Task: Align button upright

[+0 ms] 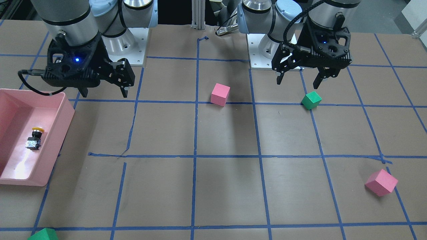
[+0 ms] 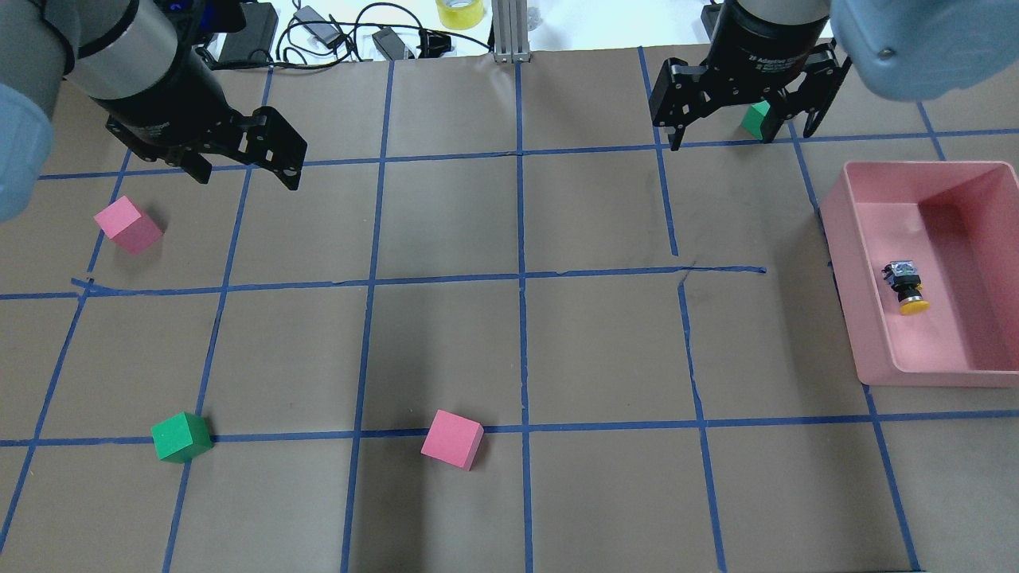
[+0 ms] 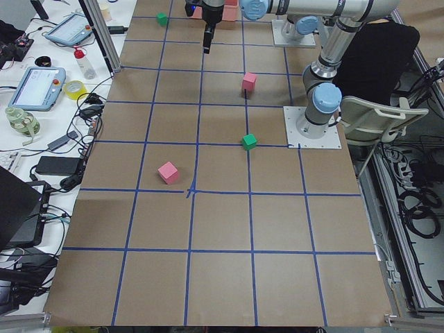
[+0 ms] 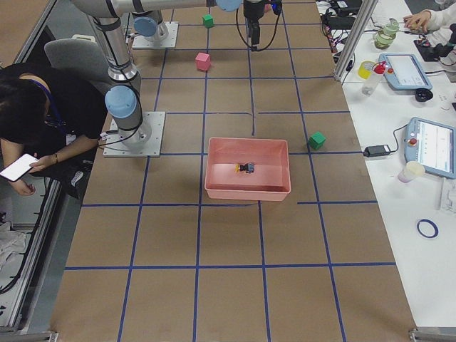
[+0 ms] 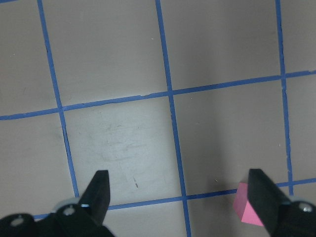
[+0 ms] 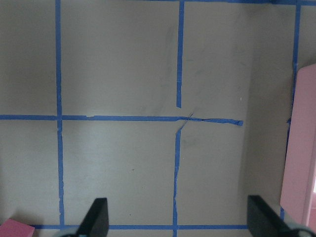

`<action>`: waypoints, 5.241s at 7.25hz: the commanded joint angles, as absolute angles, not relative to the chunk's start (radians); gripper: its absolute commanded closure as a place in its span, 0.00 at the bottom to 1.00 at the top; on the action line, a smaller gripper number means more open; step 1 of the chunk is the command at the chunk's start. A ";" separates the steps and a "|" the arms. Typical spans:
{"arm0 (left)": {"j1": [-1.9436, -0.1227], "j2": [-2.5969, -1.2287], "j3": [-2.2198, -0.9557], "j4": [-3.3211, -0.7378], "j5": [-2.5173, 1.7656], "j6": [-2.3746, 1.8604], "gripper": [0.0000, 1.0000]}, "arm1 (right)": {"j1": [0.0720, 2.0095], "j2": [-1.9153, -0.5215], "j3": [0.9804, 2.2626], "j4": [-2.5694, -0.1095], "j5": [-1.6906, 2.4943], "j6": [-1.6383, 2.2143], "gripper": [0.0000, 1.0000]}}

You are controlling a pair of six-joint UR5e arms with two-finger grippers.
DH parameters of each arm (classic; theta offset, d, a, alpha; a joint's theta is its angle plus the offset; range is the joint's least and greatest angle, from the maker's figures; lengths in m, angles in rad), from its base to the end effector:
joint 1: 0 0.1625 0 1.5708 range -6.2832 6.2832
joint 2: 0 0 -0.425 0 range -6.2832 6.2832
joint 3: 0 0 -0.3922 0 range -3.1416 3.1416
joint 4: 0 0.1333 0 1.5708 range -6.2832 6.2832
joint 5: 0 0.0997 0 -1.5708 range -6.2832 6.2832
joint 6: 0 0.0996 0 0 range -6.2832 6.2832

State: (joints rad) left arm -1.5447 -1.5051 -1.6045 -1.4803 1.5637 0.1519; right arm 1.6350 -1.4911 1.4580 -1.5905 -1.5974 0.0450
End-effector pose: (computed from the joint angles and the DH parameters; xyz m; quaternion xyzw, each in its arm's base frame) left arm -0.1216 -0.4786 0.5125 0.0630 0.9961 -0.0613 0.0019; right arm 0.1644 -0.5212 0.5050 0.0092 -0.9995 0.0271 0.0118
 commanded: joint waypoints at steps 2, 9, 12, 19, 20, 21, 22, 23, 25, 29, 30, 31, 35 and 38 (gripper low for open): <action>-1.545 -1.506 -1.605 -1.480 1.565 0.152 0.00 | 1.626 -1.494 1.457 -1.591 -1.566 0.046 0.00; -1.545 -1.505 -1.603 -1.480 1.565 0.152 0.00 | 1.309 -1.483 1.489 -1.626 -1.608 -0.249 0.00; -1.545 -1.505 -1.603 -1.480 1.565 0.152 0.00 | 1.074 -1.436 1.702 -1.925 -1.601 -0.472 0.00; -1.545 -1.505 -1.601 -1.480 1.565 0.152 0.00 | 0.994 -1.252 1.898 -2.252 -1.557 -0.626 0.00; -1.545 -1.505 -1.603 -1.480 1.565 0.152 0.00 | 0.994 -1.246 1.898 -2.252 -1.552 -0.624 0.00; -1.545 -1.505 -1.601 -1.480 1.566 0.152 0.00 | 0.994 -1.232 1.898 -2.252 -1.549 -0.623 0.00; -1.545 -1.505 -1.601 -1.480 1.566 0.152 0.00 | 0.994 -1.229 1.898 -2.253 -1.549 -0.623 0.00; -1.545 -1.505 -1.601 -1.480 1.566 0.152 0.00 | 0.994 -1.229 1.898 -2.253 -1.552 -0.624 0.00; -1.545 -1.505 -1.600 -1.480 1.566 0.152 0.00 | 0.994 -1.227 1.899 -2.252 -1.560 -0.626 0.00; -1.545 -1.505 -1.600 -1.480 1.566 0.152 0.00 | 0.994 -1.181 1.907 -2.310 -1.592 -0.629 0.00; -1.545 -1.505 -1.600 -1.482 1.566 0.152 0.00 | 0.994 -1.180 1.910 -2.310 -1.594 -0.629 0.00; -1.545 -1.505 -1.600 -1.480 1.565 0.152 0.00 | 0.994 -1.178 1.914 -2.312 -1.595 -0.629 0.00; -1.545 -1.505 -1.600 -1.482 1.566 0.152 0.00 | 0.994 -1.178 1.919 -2.313 -1.598 -0.629 0.04; -1.545 -1.505 -1.600 -1.482 1.566 0.152 0.00 | 0.994 -1.181 1.917 -2.309 -1.675 -0.626 0.70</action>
